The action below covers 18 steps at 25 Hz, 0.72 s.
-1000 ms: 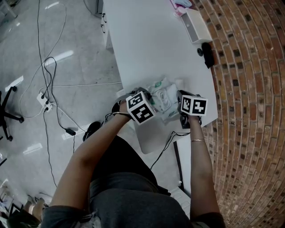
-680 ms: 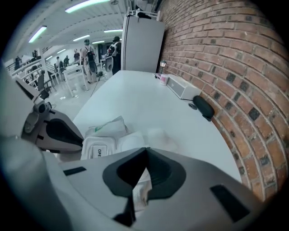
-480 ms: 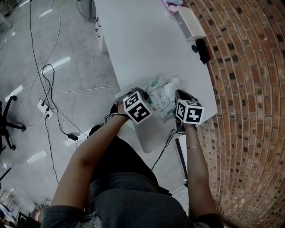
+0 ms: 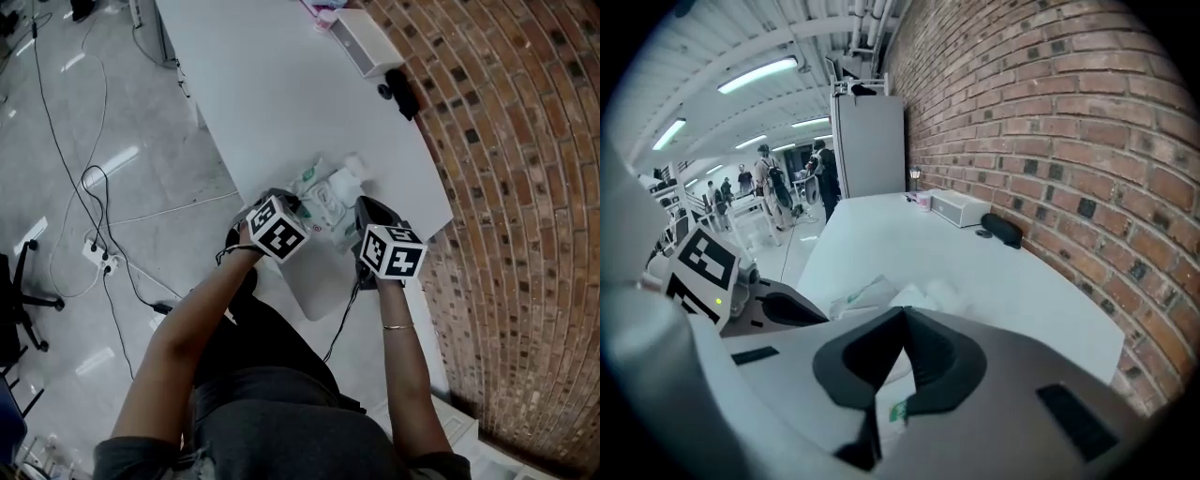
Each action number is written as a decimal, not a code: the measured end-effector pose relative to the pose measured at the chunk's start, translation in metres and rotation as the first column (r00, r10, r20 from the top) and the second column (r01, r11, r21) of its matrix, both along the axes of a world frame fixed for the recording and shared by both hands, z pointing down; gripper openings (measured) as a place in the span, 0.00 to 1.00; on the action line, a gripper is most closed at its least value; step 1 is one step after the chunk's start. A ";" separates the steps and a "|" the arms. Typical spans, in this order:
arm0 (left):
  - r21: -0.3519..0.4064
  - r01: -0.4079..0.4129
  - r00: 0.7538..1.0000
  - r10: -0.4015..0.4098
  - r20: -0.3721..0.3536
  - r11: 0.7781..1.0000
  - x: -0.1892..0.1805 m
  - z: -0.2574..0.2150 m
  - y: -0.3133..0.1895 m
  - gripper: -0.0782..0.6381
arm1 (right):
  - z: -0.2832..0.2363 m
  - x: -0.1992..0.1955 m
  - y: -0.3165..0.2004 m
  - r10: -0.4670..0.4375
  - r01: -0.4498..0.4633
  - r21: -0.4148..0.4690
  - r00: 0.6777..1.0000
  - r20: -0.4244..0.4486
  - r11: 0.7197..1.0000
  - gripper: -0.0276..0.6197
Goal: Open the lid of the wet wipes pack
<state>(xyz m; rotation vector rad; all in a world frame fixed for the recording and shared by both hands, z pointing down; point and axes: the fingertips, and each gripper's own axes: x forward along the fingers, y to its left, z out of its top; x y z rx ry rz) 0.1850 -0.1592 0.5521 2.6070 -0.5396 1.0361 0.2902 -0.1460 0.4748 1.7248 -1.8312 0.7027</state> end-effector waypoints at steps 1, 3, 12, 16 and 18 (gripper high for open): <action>-0.002 0.003 1.000 -0.003 -0.003 1.000 -0.001 -0.001 0.000 0.16 | -0.003 -0.002 0.003 0.009 -0.009 0.011 1.000 0.010 1.000 0.06; -0.007 0.009 1.000 -0.009 -0.011 1.000 -0.002 -0.005 -0.001 0.16 | -0.008 -0.006 0.009 0.028 -0.029 0.032 0.999 0.032 0.999 0.06; 0.033 0.003 0.999 -0.002 -0.038 0.999 -0.007 -0.028 0.001 0.16 | -0.019 -0.020 0.032 0.094 -0.106 0.100 0.988 0.121 0.989 0.06; 0.061 0.015 0.998 -0.012 -0.058 0.998 -0.013 -0.041 -0.002 0.15 | -0.026 -0.025 0.038 0.119 -0.140 0.131 0.980 0.158 0.981 0.06; 0.077 0.019 0.998 -0.014 -0.067 0.997 -0.017 -0.047 -0.003 0.15 | -0.027 -0.028 0.043 0.129 -0.154 0.141 0.977 0.167 0.978 0.05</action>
